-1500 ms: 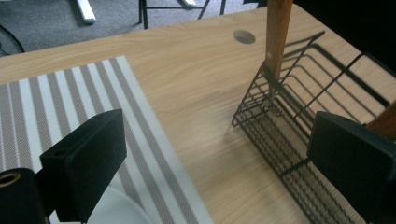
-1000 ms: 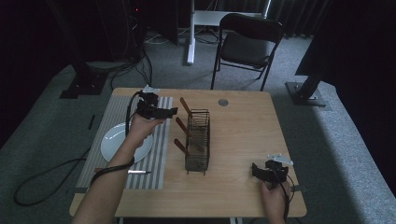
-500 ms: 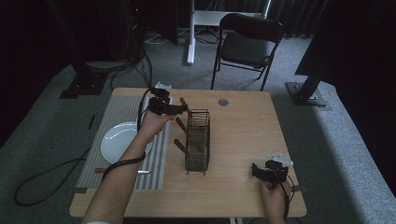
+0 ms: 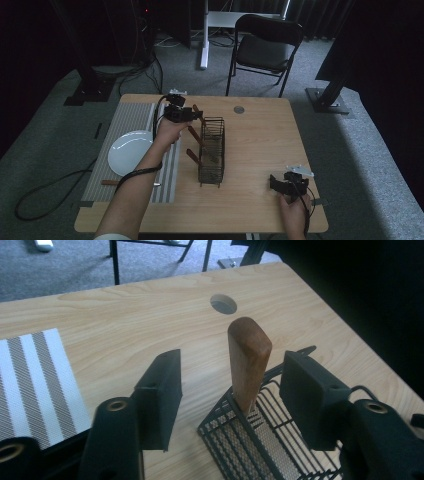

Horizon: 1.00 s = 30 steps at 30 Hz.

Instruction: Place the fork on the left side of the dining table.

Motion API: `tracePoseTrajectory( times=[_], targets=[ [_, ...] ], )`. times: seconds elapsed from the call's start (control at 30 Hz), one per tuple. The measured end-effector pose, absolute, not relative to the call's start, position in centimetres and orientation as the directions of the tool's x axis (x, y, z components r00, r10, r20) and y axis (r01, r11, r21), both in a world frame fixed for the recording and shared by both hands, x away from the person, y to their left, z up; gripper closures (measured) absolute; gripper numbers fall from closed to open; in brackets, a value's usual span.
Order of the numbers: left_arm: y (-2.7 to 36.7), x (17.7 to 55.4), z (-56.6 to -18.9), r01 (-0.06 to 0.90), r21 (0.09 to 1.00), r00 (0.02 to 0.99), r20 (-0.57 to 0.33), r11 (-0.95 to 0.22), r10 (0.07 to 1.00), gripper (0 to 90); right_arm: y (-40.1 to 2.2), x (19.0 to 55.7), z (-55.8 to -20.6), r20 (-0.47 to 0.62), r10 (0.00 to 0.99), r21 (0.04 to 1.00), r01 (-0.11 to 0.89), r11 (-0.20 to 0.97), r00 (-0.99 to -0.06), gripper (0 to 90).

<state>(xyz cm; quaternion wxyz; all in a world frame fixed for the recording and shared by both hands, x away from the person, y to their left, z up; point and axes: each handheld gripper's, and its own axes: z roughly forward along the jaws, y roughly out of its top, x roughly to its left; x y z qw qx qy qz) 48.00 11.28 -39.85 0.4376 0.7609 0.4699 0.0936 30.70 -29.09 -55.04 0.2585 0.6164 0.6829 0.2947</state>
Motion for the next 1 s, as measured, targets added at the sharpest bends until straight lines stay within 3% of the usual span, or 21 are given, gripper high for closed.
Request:
tracePoseTrajectory(
  times=[0.2,0.43,0.57,1.0],
  targets=[
    [11.5,48.4,-40.5,0.657,0.744,0.518,-0.328,-0.122,0.79,55.1,-29.1,30.7,-55.0,0.011,0.994,0.721,0.69,0.066,-0.106,12.6],
    [11.3,48.2,-41.1,0.654,0.75,0.537,-0.373,-0.095,0.756,74.4,-29.1,30.7,-55.0,0.01,0.994,0.721,0.69,0.066,-0.106,12.6],
    [11.3,47.9,-41.3,0.657,0.75,0.528,-0.393,-0.069,0.753,79.7,-29.1,30.7,-55.0,0.01,0.994,0.721,0.689,0.066,-0.107,12.6],
    [11.7,46.8,-40.0,0.622,0.779,0.553,-0.371,-0.073,0.746,80.6,-29.1,30.7,-55.0,0.01,0.994,0.721,0.69,0.066,-0.106,12.6]
  ],
)
